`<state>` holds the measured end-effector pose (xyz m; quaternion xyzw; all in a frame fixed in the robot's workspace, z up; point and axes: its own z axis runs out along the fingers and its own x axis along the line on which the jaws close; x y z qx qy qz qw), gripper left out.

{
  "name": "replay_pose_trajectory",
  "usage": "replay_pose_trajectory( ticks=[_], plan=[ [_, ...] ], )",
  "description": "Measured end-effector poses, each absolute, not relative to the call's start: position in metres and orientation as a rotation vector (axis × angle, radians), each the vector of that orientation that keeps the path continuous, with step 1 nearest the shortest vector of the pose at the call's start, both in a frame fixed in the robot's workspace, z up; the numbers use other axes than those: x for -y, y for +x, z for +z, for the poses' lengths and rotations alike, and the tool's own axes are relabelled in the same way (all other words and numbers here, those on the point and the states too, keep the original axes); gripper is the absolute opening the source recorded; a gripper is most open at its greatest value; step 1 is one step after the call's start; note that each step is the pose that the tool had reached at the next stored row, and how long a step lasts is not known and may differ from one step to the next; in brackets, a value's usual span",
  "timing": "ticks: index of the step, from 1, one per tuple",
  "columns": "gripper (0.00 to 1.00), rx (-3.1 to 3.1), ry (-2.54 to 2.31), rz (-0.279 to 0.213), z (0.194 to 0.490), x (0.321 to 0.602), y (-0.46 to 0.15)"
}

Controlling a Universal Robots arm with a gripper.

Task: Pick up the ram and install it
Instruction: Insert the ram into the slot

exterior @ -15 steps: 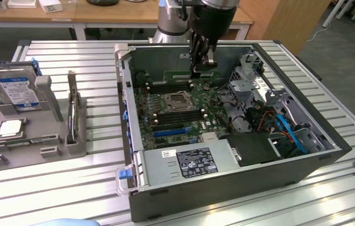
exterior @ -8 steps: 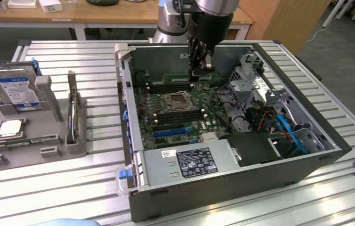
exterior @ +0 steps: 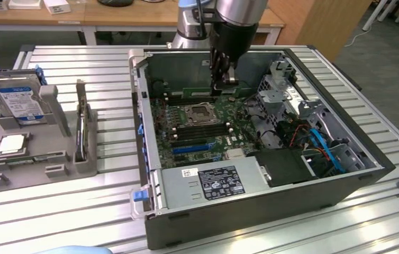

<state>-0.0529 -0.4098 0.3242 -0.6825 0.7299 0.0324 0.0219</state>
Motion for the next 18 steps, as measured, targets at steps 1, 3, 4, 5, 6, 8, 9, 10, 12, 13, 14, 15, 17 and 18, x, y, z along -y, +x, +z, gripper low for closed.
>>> replay_pose_trajectory(
  ticks=[1, 3, 4, 5, 6, 8, 9, 10, 12, 13, 14, 15, 17, 18],
  plan=[
    [0.14, -2.262, -2.115, 0.101, 0.322, 0.409, -0.053],
    [0.14, -2.261, -2.115, 0.101, 0.319, 0.408, -0.053],
    [0.14, -2.261, -2.115, 0.101, 0.317, 0.407, -0.053],
    [0.14, -2.261, -2.115, 0.101, 0.315, 0.406, -0.053],
    [0.14, -2.261, -2.115, 0.101, 0.313, 0.406, -0.053],
    [0.14, -2.260, -2.116, 0.101, 0.309, 0.405, -0.053],
    [0.14, -2.260, -2.116, 0.101, 0.308, 0.405, -0.053],
    [0.14, -2.260, -2.116, 0.101, 0.306, 0.404, -0.053],
    [0.14, -2.260, -2.116, 0.101, 0.302, 0.404, -0.053],
    [0.14, -2.260, -2.116, 0.101, 0.301, 0.404, -0.053],
    [0.14, -2.260, -2.116, 0.101, 0.299, 0.404, -0.053],
    [0.14, -2.260, -2.116, 0.101, 0.297, 0.404, -0.053],
    [0.14, -2.260, -2.116, 0.101, 0.293, 0.403, -0.053],
    [0.14, -2.261, -2.117, 0.099, 0.293, 0.403, -0.053]
  ],
)
